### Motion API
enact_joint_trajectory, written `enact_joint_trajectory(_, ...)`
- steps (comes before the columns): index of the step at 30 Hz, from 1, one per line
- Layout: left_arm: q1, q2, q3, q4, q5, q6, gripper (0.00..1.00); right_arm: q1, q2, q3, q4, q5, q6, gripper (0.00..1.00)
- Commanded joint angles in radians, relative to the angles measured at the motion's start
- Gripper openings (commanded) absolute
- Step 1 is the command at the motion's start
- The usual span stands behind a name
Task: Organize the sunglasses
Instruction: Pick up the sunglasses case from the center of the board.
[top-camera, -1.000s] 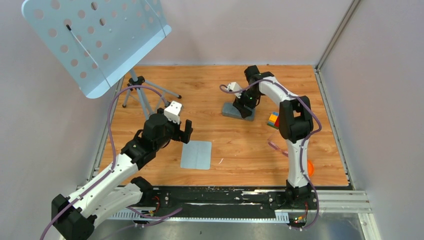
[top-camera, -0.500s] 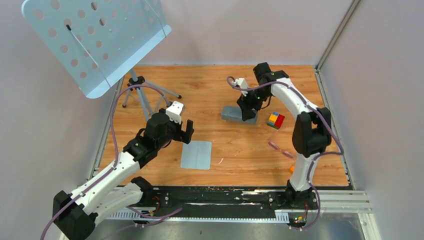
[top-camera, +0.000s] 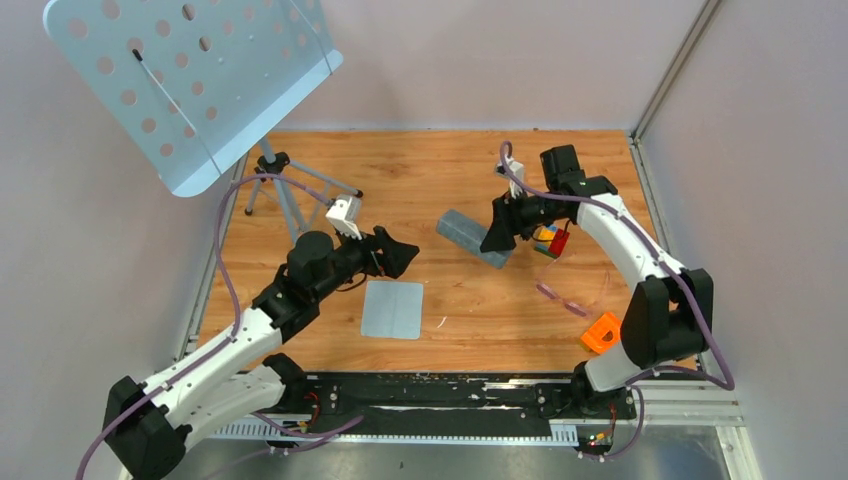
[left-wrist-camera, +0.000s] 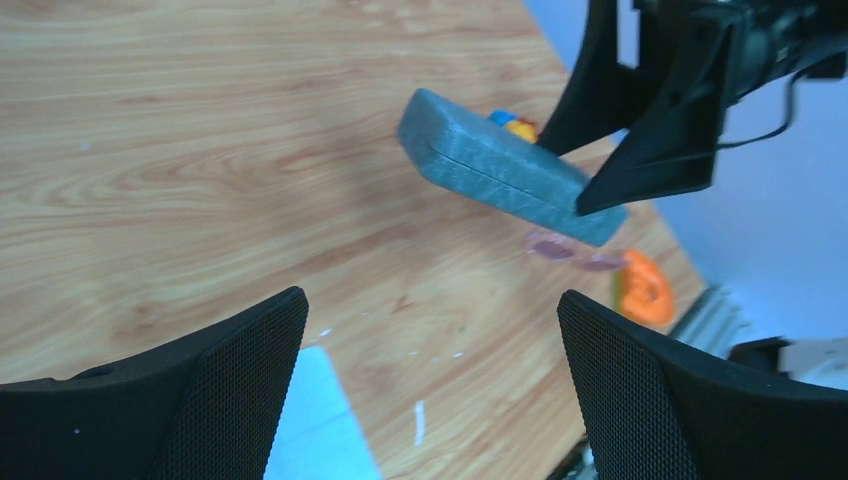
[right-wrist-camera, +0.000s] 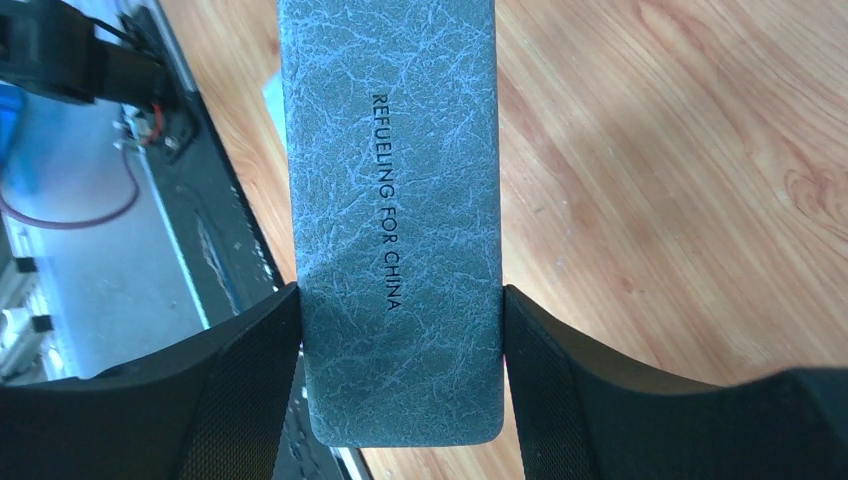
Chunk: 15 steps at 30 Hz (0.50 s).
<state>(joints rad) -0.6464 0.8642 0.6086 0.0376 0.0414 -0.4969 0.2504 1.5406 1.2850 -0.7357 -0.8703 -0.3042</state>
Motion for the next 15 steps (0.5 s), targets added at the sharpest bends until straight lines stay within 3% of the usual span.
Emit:
enact_joint_trajectory(1,-0.027,-0.030,-0.122,0.316,0.015,-0.258,1.00,-0.022,-0.072,-0.069,0.158,-0.166,0.175,0.00)
enact_joint_trajectory(15,-0.125,0.157,-0.182,0.720,0.022,-0.418,1.00,-0.022,-0.180,-0.185,0.378,-0.331,0.487,0.00)
